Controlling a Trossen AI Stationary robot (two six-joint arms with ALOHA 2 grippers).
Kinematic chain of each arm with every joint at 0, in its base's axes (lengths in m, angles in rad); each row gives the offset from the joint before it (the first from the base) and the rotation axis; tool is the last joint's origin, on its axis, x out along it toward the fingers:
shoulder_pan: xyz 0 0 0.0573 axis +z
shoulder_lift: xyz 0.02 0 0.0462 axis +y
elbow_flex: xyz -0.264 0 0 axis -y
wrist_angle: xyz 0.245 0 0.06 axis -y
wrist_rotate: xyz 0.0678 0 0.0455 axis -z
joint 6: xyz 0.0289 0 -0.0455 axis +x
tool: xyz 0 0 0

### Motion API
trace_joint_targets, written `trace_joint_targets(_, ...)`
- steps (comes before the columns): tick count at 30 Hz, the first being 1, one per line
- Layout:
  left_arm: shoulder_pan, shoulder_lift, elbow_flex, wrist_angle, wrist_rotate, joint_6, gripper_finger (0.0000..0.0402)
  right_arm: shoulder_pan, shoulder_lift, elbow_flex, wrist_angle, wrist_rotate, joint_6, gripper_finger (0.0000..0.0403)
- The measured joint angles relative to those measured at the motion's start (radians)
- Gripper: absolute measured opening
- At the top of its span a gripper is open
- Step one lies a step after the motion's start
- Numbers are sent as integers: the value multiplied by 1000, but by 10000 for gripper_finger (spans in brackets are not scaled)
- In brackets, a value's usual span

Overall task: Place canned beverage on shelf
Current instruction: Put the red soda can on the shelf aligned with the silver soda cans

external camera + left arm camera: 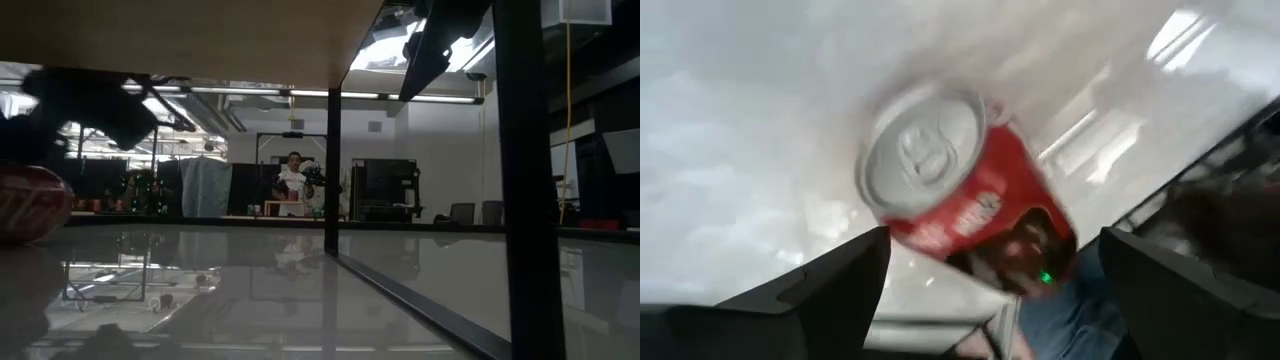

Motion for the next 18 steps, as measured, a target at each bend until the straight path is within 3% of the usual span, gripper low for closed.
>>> trace_joint_targets(8, 59, 0, 0, -11, 39, 5, 352, 0, 0, 0, 0, 0, 0, 386)
trace_joint_targets(18, -24, 0, 0, -61, 72, -93, 353, 0, 0, 0, 0, 0, 0, 386)
